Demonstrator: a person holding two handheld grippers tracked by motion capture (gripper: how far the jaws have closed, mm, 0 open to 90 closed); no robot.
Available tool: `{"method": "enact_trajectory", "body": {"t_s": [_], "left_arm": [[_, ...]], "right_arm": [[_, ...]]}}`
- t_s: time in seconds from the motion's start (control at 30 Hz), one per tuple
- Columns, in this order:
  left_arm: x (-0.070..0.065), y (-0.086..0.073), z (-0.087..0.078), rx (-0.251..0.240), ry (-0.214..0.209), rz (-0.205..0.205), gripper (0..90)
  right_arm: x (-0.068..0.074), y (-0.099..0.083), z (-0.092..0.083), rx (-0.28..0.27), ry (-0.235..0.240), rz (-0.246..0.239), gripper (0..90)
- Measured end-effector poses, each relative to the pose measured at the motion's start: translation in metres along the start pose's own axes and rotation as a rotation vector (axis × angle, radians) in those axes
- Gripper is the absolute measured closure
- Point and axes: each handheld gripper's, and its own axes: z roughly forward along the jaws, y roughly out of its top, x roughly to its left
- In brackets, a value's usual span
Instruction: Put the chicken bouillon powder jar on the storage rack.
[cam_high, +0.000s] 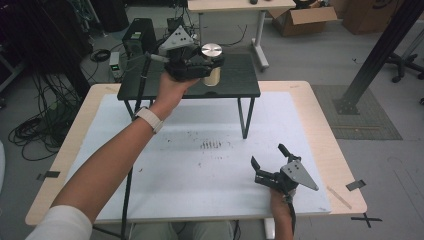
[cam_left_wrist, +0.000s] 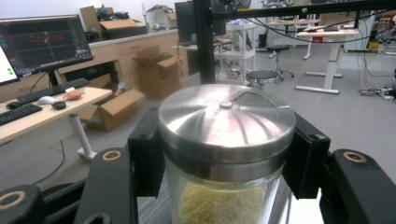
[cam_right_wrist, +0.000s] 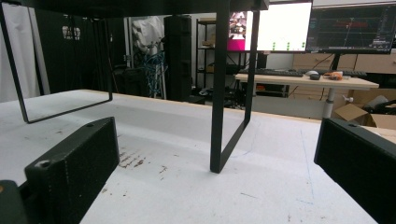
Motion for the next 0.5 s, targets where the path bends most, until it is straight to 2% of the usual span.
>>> {"method": "enact_trajectory", "body": {"t_s": [0.2, 0.5], "left_arm": [[0.008, -0.002, 0.015, -0.017, 0.018, -0.021, 42.4], [0.026, -0.006, 0.036, -0.004, 0.072, -0.033, 42.4]], "right_arm": [[0.000, 0.000, 0.000, -0.003, 0.000, -0.001, 0.0], [0.000, 0.000, 0.000, -0.004, 0.000, -0.001, 0.0]]}}
